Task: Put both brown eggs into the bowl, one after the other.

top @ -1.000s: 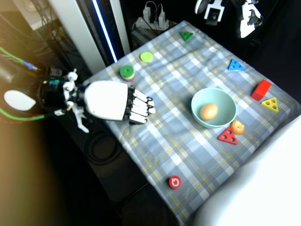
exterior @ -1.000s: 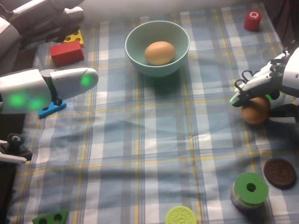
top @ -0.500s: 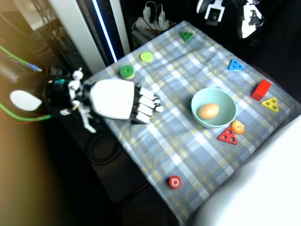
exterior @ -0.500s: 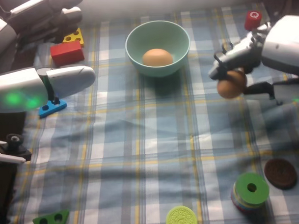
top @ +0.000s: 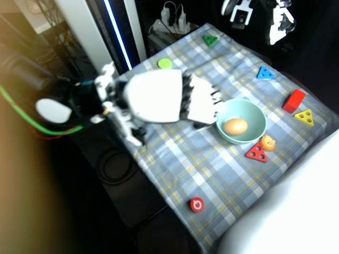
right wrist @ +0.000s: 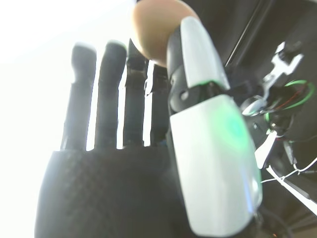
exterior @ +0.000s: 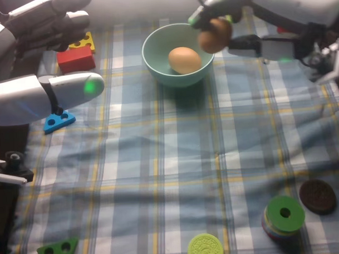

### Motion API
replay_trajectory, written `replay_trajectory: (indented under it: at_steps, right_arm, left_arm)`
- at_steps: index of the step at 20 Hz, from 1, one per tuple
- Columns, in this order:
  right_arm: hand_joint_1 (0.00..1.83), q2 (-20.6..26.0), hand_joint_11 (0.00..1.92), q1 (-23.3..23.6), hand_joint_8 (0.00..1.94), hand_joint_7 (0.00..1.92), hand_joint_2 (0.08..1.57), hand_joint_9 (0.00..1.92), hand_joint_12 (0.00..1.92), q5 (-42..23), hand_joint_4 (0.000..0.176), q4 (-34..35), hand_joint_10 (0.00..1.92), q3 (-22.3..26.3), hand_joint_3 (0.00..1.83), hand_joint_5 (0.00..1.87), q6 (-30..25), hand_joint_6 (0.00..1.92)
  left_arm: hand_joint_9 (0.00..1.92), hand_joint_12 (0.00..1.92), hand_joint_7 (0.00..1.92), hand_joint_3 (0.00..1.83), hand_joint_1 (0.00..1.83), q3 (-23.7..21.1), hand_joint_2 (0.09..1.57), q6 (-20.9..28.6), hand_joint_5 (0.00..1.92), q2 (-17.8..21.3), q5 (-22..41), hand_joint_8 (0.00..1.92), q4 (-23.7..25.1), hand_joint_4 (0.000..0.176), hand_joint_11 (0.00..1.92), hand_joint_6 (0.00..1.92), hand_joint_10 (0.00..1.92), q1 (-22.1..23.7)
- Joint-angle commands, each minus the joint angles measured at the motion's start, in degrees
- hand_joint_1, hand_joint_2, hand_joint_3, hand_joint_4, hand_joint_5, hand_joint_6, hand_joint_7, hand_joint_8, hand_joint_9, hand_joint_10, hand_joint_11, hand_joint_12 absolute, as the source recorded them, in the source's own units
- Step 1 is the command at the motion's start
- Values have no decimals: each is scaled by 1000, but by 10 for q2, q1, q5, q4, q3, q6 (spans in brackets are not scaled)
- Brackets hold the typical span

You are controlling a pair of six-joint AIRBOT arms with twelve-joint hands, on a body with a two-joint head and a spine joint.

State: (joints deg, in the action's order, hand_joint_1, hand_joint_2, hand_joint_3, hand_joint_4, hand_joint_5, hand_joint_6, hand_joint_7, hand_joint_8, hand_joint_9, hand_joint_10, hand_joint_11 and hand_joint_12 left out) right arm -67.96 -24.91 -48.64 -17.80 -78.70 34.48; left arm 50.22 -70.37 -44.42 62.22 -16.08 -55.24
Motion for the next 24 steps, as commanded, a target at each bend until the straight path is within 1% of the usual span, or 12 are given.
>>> replay_trajectory:
  at_steps: [1,5,8,9,10,11,12,15,17,21,23,24]
  right_arm:
    - [1362,-1,729,15,1001,970,1116,893,1287,-51,0,21,1186,-5,0,951,9,1017]
    - [1203,-32,655,30,1183,899,1139,782,1526,-12,21,16,923,-25,4,965,26,959]
    - [1184,-57,518,41,1355,769,1185,727,1450,17,0,3,786,-46,1,922,30,1034]
    - [1087,-61,389,43,698,613,1182,637,1367,23,0,2,649,-49,9,851,30,1171]
    - [1110,-62,225,44,331,547,1147,530,1315,26,43,0,517,-50,1,659,30,449]
    - [1136,-62,191,45,121,565,1125,545,1223,28,65,0,351,-50,0,646,30,143]
    - [1167,-61,208,45,37,568,1101,581,1084,28,66,0,190,-50,0,627,30,39]
    - [1214,-61,134,45,0,408,1076,469,916,28,148,0,7,-47,0,391,30,0]
    - [1219,-61,68,45,0,350,1077,396,894,28,172,0,0,-43,0,317,30,0]
    - [1161,-36,27,35,1,333,1112,404,1085,-3,132,21,8,-26,1,299,30,0]
    - [1046,-4,29,9,2,349,1168,375,1031,-57,66,52,0,-3,6,313,30,1]
    - [963,17,5,-10,2,315,1215,322,875,-99,82,73,4,14,13,288,30,1]
  left_arm:
    - [507,1351,456,2,859,2,972,9,326,-4,65,4,5,120,0,0,2,4]
    - [519,1365,458,0,866,9,958,17,345,-9,57,0,8,113,0,3,5,8]
    - [517,1350,460,0,880,13,950,21,353,-11,51,4,11,112,0,5,2,9]
    - [525,1351,466,0,883,14,949,22,361,-11,50,6,11,112,0,8,6,9]
    - [523,1373,465,0,876,14,949,22,368,-11,50,4,11,114,0,6,4,10]
    - [518,1376,463,1,873,15,953,24,369,-12,50,2,12,115,0,5,1,10]
    - [517,1376,464,0,883,15,949,25,376,-12,50,2,12,109,0,7,1,10]
    - [496,1338,443,2,883,15,957,27,374,-12,50,0,12,111,0,1,0,8]
    - [497,1355,447,0,882,15,949,29,381,-12,51,3,12,106,0,2,3,8]
    - [499,1397,458,0,888,16,947,45,392,-12,66,3,10,102,0,2,3,4]
    - [461,1339,441,5,884,18,969,66,415,-12,89,0,9,70,0,6,1,1]
    - [435,1230,434,5,882,22,974,89,418,-12,111,0,9,35,0,4,3,-2]
